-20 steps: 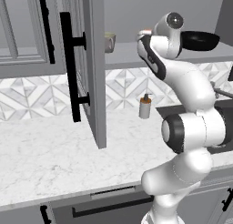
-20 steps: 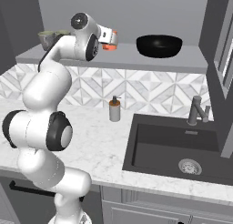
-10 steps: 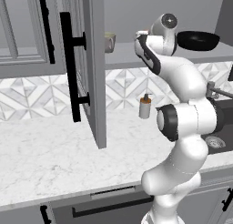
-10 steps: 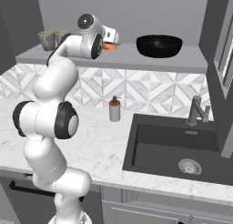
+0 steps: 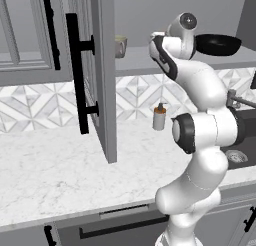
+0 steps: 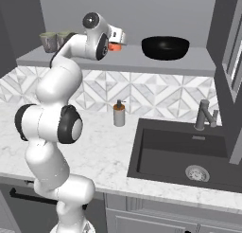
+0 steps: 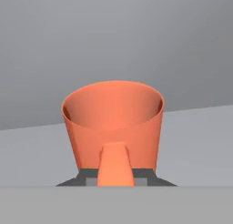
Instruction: Gather all objects into one cabinet and sort the glasses and bowls to opposite sides.
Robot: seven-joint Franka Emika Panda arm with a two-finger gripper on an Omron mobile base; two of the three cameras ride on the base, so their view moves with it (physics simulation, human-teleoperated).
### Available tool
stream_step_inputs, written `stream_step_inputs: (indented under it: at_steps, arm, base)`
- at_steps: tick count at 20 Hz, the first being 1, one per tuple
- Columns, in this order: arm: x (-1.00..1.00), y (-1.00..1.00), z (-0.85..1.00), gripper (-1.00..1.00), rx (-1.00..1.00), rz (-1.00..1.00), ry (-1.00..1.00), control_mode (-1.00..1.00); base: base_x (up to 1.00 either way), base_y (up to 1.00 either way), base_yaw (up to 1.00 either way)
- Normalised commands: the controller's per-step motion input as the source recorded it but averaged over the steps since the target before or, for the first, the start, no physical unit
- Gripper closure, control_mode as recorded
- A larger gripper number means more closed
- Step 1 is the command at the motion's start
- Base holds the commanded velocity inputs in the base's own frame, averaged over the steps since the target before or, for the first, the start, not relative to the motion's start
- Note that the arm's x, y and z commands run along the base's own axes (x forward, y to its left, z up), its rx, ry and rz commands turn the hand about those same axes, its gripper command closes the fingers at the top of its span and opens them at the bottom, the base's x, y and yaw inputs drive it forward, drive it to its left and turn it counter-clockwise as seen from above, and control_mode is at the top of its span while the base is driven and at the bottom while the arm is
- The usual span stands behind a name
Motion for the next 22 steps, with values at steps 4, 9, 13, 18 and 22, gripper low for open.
stream_step_inputs:
  at_steps: [4,9,13,18,22]
  arm:
    - [-0.72,0.07,0.02,1.00,0.00,0.06,-0.09,-1.00]
    - [-1.00,0.23,0.01,1.00,0.00,0.17,-0.03,-1.00]
    - [-0.62,0.51,0.00,1.00,0.00,0.24,0.00,-1.00]
    - [0.00,0.63,0.00,1.00,0.00,0.22,0.00,-1.00]
    - [0.22,0.51,0.00,1.00,0.00,0.17,0.00,-1.00]
  base:
    - [0.00,0.00,0.00]
    - [0.00,0.00,0.00]
    - [0.00,0.00,0.00]
    - [0.00,0.00,0.00]
    - [0.00,0.00,0.00]
